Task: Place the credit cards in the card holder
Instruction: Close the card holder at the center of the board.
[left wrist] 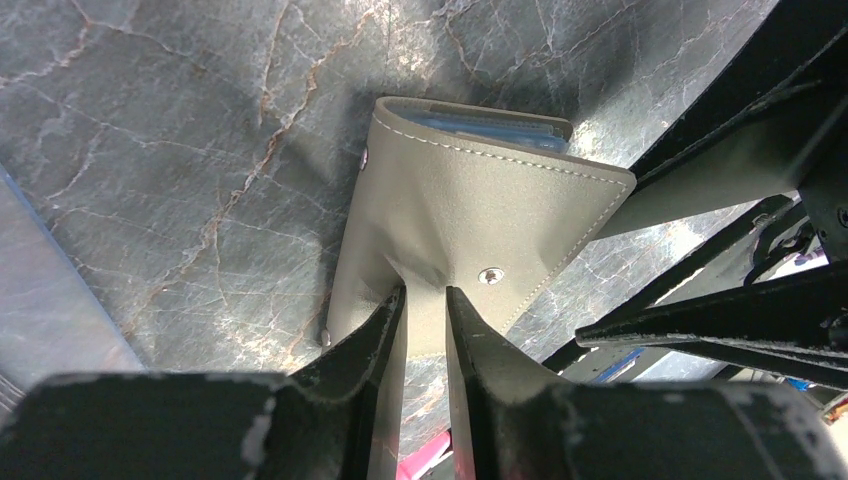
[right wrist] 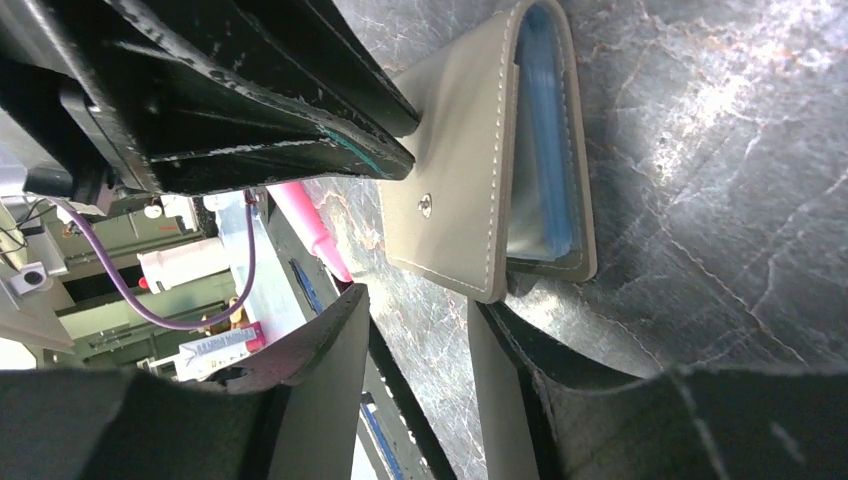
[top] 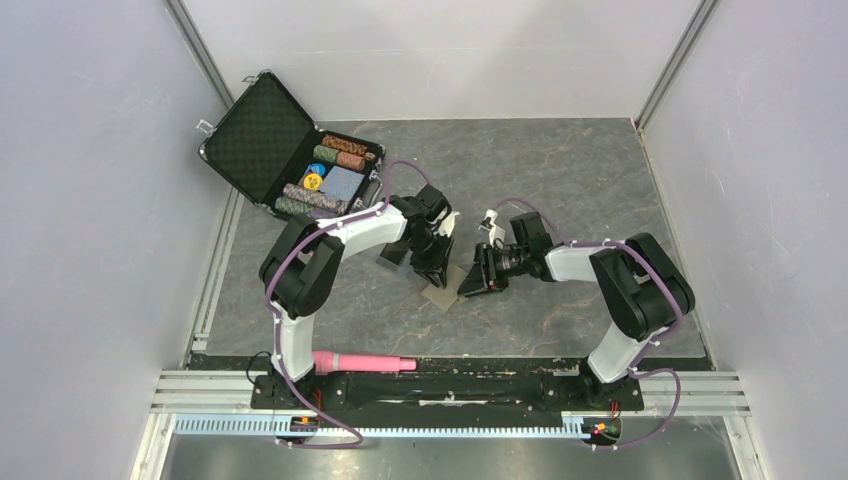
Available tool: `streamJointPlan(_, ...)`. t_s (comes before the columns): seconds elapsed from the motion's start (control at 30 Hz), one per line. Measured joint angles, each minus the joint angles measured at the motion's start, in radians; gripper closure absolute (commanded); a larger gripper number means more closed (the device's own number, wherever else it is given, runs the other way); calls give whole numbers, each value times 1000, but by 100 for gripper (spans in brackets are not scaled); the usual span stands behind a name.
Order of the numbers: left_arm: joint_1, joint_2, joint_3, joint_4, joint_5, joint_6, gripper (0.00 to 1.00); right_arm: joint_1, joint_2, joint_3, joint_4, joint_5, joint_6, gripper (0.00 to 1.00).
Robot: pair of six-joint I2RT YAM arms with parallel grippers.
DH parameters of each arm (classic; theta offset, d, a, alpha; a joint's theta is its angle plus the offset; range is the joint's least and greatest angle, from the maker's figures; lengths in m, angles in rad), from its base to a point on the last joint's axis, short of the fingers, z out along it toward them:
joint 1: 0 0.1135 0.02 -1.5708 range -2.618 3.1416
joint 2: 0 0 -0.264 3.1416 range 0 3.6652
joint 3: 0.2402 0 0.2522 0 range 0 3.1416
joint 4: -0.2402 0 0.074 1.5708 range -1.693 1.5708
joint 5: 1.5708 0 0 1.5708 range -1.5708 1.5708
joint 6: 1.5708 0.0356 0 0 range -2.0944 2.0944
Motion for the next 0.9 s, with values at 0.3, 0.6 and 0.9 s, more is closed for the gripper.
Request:
streamJointPlan(0.3,0,0,-2,2,0,0,72,-10,-51,3,-36,53,-30,53)
streamJointPlan(0.6,0,0,-3,3,2,0,72,-16,-42,6,-25,58,-33,54)
streamJointPlan(0.9,0,0,-3,1,5,0,70,55,11,-2,67,-2,4,55)
